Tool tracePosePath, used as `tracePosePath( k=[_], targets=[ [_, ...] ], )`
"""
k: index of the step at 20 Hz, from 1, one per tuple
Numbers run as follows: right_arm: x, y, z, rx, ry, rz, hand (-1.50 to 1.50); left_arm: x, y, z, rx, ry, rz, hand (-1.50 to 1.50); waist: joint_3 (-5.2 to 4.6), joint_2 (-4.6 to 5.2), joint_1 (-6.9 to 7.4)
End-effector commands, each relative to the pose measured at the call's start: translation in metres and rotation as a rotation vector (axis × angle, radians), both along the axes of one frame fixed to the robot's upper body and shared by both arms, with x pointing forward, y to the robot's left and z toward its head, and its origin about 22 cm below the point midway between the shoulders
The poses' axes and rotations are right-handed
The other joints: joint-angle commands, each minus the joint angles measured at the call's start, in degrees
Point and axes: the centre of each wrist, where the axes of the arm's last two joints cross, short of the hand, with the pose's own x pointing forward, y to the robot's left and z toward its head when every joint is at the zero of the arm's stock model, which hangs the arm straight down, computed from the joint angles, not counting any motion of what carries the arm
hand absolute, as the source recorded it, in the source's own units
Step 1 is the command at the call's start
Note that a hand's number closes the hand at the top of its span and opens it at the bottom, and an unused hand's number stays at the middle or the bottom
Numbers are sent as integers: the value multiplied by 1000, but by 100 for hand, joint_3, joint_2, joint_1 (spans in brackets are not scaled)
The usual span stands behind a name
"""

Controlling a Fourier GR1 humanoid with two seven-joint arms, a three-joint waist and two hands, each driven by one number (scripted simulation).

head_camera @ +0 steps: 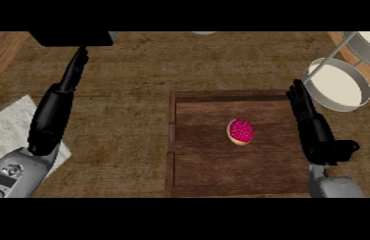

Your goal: Pick the cupcake from the tray and place it in the tiered basket

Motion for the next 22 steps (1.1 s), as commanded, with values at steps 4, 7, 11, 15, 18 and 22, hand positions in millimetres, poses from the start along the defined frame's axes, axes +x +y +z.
tracePosePath(
  k=[4,7,11,15,18,22],
  targets=[
    [28,20,48,102,18,282,150,-8,39,-29,-29,152,190,0,70,278,203],
    [22,-3,47,511,-221,-184,150,-16,38,-45,-59,260,249,0,283,90,-436],
    [13,-45,42,-98,235,-212,-150,-17,39,-57,-97,349,285,0,69,257,33],
    [-1,-60,88,-160,195,-121,-150,-22,54,-63,-106,372,286,0,77,250,69],
    [9,-61,128,-306,228,-11,-150,-17,37,-63,-98,376,276,0,73,250,80],
    [10,-64,164,-592,349,181,-150,-19,49,-61,-93,366,282,0,57,249,148]
  ],
)
